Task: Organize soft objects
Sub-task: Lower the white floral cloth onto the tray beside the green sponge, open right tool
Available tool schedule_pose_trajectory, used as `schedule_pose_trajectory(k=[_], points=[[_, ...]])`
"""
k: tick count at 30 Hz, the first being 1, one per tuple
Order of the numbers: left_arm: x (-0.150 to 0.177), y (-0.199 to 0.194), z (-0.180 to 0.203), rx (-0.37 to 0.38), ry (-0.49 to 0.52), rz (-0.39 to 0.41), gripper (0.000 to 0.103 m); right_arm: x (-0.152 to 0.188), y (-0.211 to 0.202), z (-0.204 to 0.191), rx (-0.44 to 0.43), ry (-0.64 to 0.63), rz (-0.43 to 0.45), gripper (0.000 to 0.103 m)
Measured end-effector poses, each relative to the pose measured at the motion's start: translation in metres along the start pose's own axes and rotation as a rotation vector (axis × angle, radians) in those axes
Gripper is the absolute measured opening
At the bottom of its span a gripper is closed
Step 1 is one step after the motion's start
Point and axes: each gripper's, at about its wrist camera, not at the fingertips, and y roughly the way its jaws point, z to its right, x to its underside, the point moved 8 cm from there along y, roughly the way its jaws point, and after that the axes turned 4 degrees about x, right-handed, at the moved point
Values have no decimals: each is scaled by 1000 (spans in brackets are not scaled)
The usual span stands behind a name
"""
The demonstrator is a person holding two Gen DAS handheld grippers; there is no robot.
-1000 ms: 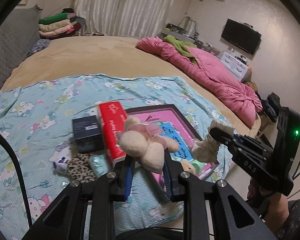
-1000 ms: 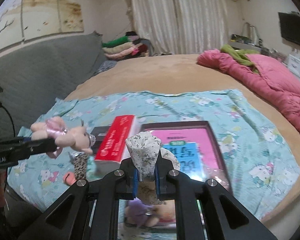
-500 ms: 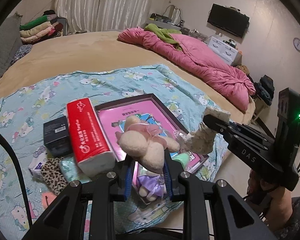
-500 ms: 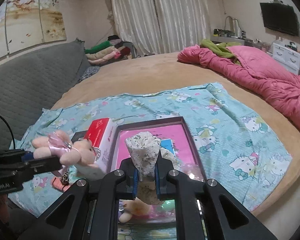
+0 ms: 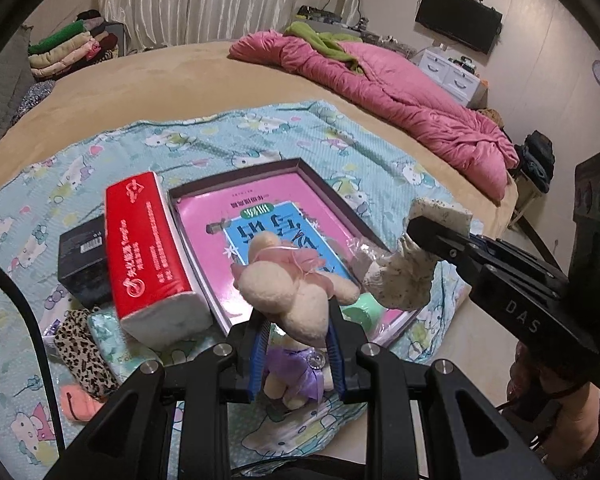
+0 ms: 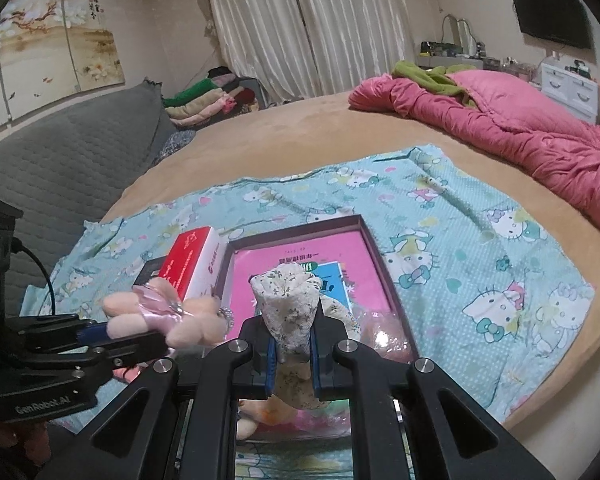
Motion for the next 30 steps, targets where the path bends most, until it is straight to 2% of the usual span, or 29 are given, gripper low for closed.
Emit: schedule_pose_trajectory(k=[14, 30], points=[[11, 37, -4, -2, 1, -65, 27, 10, 24, 7, 8, 30, -33, 12], [16, 57, -10, -6, -4, -95, 27, 10, 61, 17, -35, 217, -30, 14]])
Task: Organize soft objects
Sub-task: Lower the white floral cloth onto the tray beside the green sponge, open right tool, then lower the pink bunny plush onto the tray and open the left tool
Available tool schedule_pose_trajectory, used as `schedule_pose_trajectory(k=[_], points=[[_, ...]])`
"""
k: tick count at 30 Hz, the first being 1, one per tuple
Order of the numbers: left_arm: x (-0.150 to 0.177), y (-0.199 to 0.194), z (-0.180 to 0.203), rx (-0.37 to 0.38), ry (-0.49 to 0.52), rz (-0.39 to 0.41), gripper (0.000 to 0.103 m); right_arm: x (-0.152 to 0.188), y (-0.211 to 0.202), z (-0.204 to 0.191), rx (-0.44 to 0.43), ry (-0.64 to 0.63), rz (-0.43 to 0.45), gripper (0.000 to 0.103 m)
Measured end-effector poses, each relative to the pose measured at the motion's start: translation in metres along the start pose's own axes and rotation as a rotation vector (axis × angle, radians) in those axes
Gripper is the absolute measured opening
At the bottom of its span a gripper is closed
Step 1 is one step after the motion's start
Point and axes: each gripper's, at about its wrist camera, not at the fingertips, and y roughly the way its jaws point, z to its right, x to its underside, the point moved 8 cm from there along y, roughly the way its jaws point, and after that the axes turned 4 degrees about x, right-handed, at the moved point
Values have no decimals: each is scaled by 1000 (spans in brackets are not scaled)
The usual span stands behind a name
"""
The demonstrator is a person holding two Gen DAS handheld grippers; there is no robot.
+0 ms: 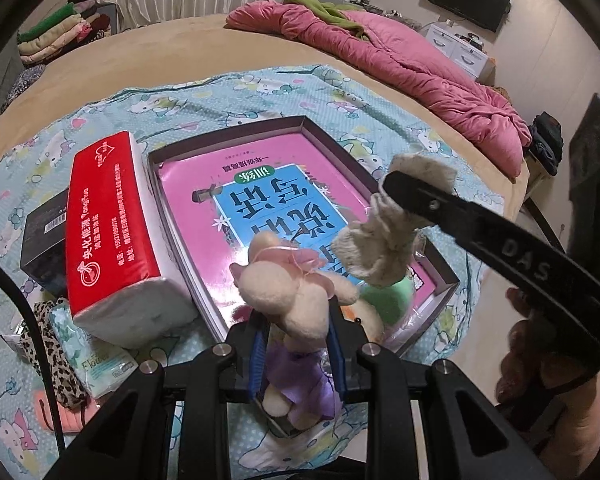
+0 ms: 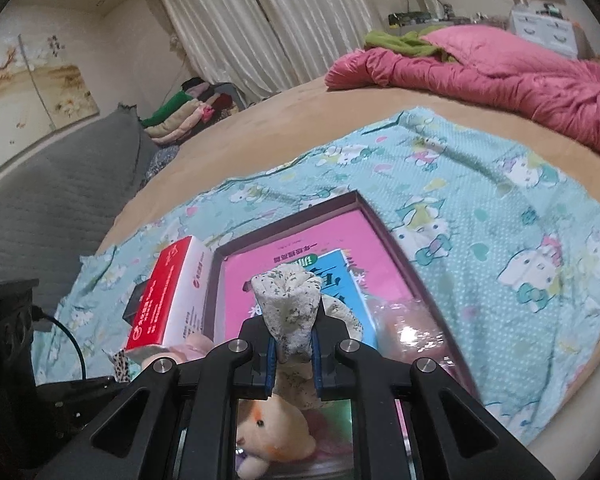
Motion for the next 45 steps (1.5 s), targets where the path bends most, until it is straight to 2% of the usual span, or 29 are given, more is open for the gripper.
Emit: schedule_pose_trajectory(k=[6, 18, 25, 30, 34, 45], points=[[0, 2, -1, 3, -3, -1, 28, 7, 17, 5, 22, 20, -22, 15], [1, 8, -5, 12, -12, -10, 28, 15, 33, 19, 226, -140, -19, 19], [3, 12, -6, 8, -12, -17, 29, 18, 33, 38, 279, -120, -26, 21], [5, 16, -6, 6, -19, -27, 30, 18, 29, 48, 294, -96, -23, 32], [6, 18, -9, 15, -36, -34, 32, 19, 28, 53, 297, -84, -30, 34], [7, 18, -10, 16, -53, -48, 37, 23, 21, 59, 298, -66, -39, 50]])
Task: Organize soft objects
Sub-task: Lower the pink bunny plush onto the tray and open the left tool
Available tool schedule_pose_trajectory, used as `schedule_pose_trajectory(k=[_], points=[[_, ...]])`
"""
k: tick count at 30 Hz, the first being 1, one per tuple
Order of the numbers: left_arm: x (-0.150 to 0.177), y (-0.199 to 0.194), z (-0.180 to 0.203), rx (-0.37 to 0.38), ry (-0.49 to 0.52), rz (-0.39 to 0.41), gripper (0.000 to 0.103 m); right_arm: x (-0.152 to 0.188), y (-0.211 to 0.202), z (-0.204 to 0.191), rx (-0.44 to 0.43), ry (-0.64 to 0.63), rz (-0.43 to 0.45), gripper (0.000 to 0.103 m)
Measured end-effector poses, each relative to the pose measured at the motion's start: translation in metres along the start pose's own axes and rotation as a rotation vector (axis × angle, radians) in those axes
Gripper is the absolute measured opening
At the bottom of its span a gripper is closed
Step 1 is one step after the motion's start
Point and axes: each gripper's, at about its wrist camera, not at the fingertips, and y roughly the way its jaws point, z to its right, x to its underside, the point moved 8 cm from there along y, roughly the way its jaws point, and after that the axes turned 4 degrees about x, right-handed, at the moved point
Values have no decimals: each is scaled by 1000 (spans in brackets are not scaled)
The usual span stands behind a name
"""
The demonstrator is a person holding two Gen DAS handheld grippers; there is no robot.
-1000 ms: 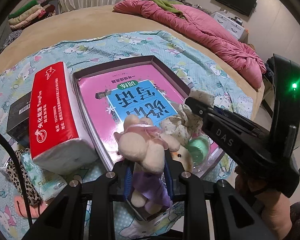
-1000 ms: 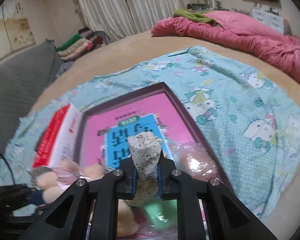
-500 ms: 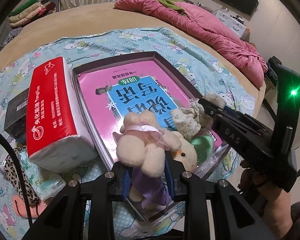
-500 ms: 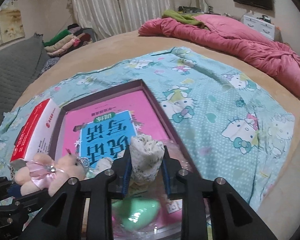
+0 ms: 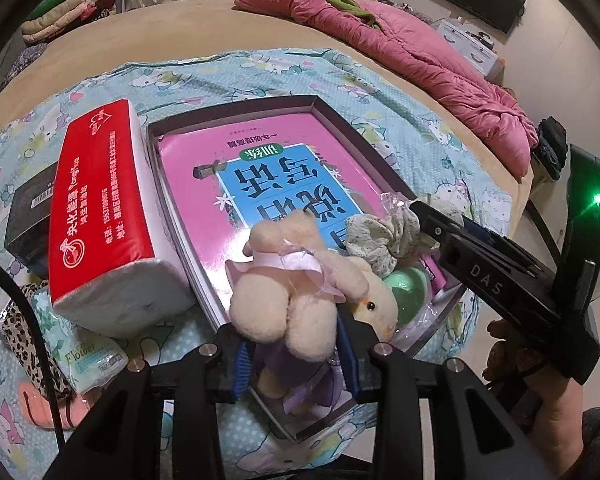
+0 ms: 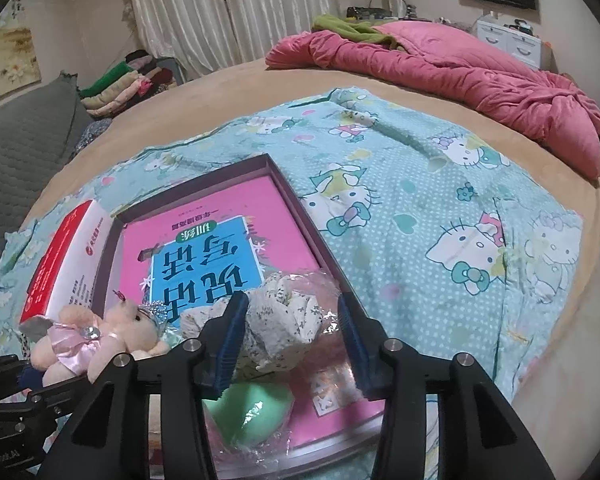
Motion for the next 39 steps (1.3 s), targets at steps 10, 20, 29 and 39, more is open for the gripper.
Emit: schedule_pose_trajectory(k=[10, 20, 29, 39], points=[[-1, -5, -4, -2, -18, 4, 48, -1, -8, 1, -5, 7, 0, 55], [0, -9, -8, 1, -36, 8, 62, -2, -14, 2, -2, 17, 5, 59], [3, -9, -10, -3, -45, 2, 66, -5, -20, 4, 0, 21, 13, 61], [0, -23, -7, -12, -42, 36, 73, -8, -31, 7, 13, 10, 26, 64]])
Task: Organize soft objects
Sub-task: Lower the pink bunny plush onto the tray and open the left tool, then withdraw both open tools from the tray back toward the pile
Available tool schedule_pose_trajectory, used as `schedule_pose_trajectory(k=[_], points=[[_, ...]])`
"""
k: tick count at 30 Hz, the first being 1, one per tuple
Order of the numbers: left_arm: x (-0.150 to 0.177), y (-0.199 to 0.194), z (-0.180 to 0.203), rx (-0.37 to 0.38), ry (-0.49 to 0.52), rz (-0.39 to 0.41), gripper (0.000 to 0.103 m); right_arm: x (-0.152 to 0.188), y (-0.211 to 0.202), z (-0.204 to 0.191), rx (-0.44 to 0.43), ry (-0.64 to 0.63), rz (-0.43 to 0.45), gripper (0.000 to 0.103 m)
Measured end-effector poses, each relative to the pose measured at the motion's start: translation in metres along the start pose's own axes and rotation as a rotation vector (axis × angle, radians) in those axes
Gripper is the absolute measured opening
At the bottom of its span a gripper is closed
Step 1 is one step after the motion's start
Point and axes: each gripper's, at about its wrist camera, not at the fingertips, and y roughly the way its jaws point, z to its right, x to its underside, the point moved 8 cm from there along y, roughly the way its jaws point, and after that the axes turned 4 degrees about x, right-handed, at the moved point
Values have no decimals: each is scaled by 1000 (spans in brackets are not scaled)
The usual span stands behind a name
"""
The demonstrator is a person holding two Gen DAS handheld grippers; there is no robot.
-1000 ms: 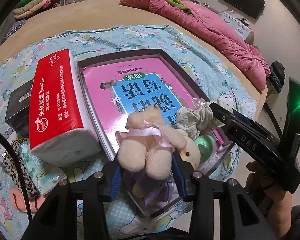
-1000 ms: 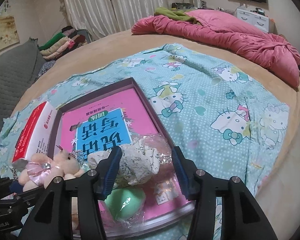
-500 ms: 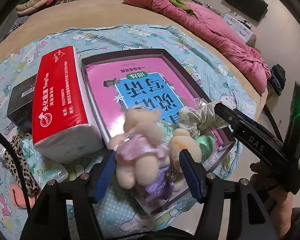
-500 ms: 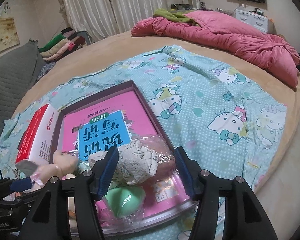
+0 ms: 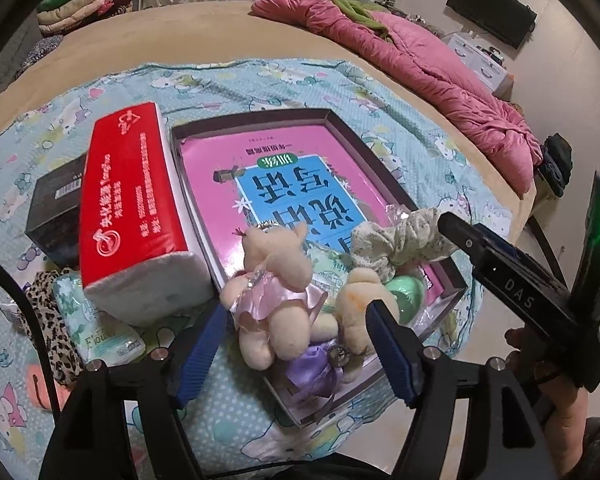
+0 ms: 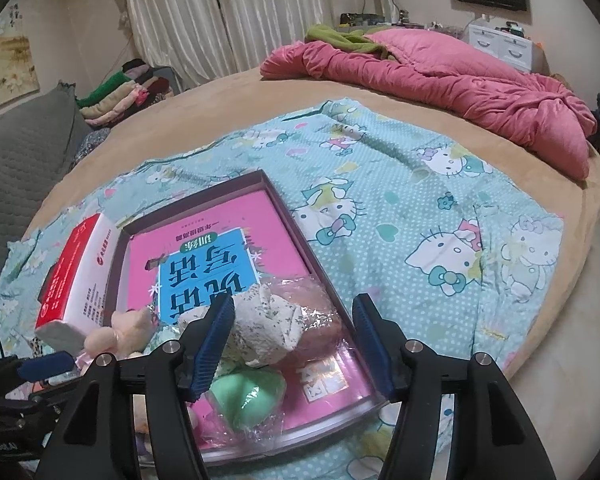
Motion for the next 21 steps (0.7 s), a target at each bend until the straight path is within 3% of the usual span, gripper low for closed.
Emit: schedule_pose_trajectory(k=[14, 21], points=[[-8, -34, 5, -32, 15, 74, 90, -1, -20, -4, 18, -59, 24, 72], [-4, -48, -4, -71, -8, 93, 91, -1, -33, -13, 21, -102, 49, 73]])
